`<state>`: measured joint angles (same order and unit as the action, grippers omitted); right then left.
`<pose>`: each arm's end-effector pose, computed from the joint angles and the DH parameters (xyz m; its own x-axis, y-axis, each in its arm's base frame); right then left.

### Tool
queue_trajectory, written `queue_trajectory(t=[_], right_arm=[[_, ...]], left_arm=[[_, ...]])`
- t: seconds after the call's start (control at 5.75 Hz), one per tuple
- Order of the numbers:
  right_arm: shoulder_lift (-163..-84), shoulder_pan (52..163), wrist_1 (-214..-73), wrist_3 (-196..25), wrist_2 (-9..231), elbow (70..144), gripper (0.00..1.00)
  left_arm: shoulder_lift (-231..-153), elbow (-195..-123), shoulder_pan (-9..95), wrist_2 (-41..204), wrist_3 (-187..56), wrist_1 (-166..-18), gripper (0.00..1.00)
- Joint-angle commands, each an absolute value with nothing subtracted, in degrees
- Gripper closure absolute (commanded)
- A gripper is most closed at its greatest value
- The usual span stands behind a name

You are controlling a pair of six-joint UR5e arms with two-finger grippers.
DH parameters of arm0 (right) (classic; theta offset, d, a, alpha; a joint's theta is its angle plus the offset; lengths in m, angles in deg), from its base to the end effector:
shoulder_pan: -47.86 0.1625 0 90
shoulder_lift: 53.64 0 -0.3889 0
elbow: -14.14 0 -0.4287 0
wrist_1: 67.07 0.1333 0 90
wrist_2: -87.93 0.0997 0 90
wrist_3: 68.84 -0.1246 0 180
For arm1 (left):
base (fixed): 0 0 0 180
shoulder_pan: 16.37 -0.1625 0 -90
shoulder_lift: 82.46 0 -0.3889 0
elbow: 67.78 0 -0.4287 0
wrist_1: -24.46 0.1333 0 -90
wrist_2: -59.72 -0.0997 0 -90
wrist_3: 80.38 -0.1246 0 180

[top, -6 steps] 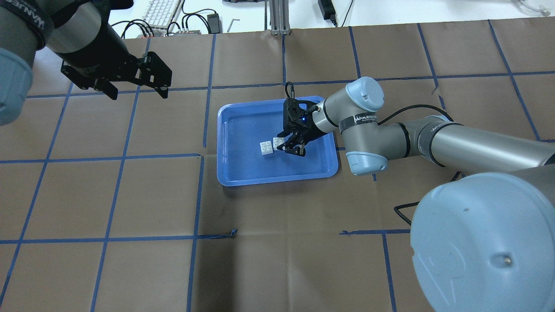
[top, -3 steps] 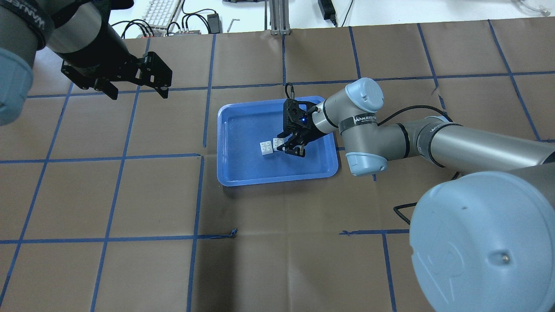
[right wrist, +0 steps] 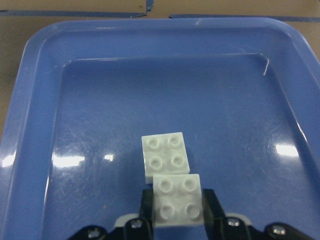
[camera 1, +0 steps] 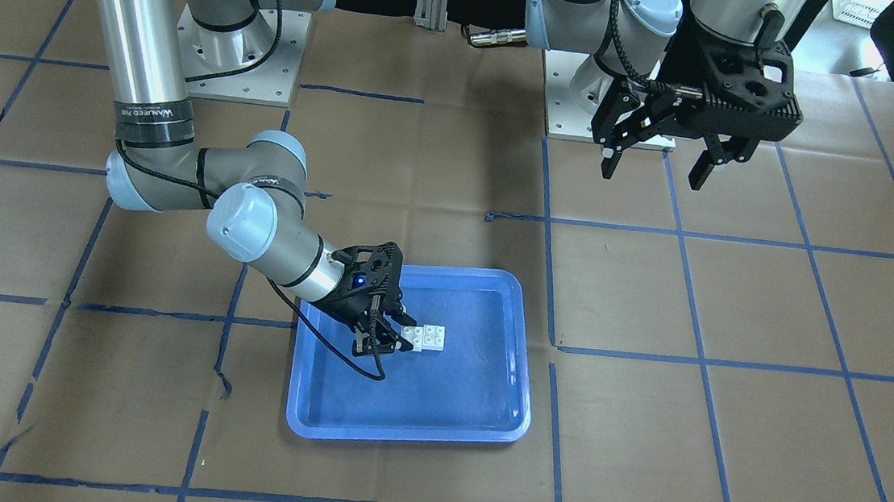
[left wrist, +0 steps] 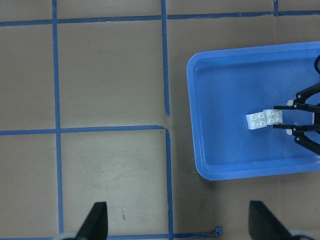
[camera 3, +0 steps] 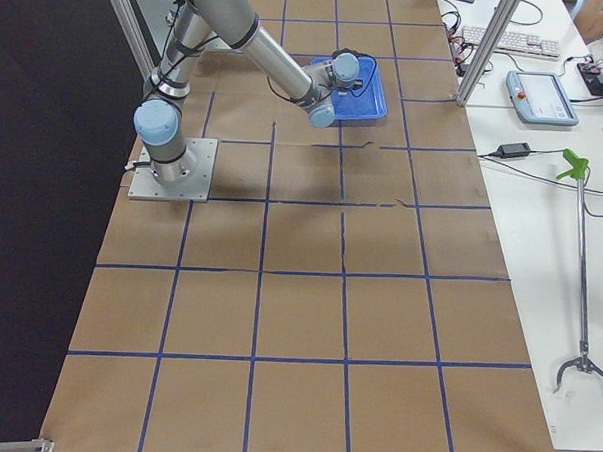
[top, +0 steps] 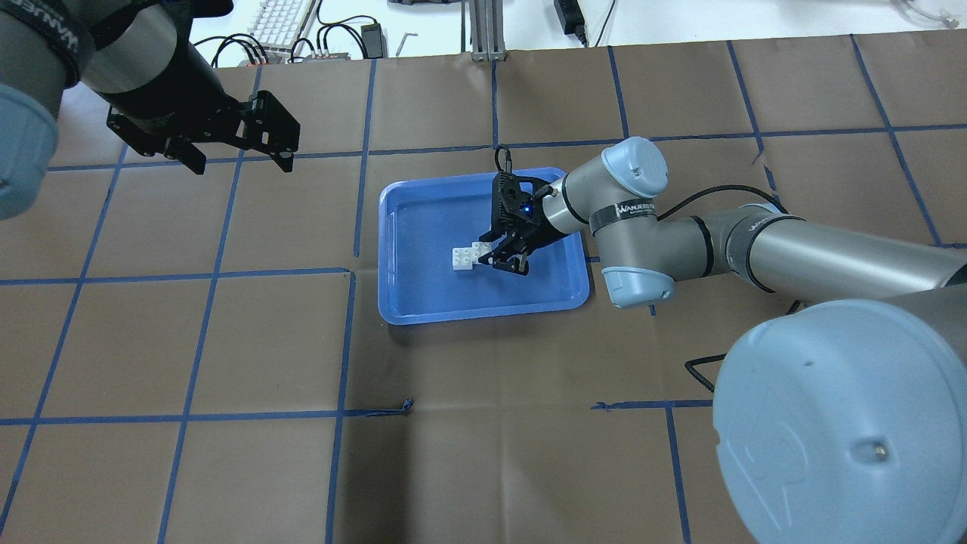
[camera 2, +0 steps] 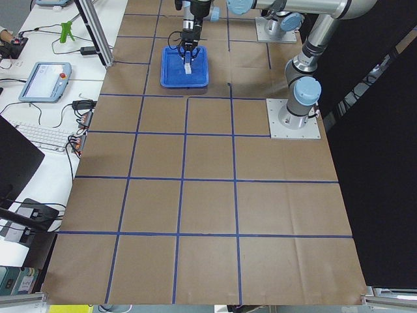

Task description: Assemble white blocks and place on blue tray

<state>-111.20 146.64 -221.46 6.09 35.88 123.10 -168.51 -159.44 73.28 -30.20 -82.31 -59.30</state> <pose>0.2983 -0.5563 0.0823 -0.0535 -0.9967 0.0612 -0.7708 0.0022 -0.6371 -0.1303 -0.5195 0.4592 -0.9996 0.0274 -0.0036 0.0276 0.9886 -0.1483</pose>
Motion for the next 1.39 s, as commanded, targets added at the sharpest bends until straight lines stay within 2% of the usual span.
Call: queue_trajectory(t=[0.0, 1.22], right_arm=[[-111.1, 146.6, -221.6, 5.1, 36.4, 123.0, 0.77], [-111.2, 146.6, -221.1, 5.6, 36.2, 123.7, 0.76]], left_arm=[[-168.5, -159.4, 73.3, -30.2, -82.3, -59.3, 0.0], [-168.5, -159.4, 73.4, -30.3, -82.3, -59.4, 0.0]])
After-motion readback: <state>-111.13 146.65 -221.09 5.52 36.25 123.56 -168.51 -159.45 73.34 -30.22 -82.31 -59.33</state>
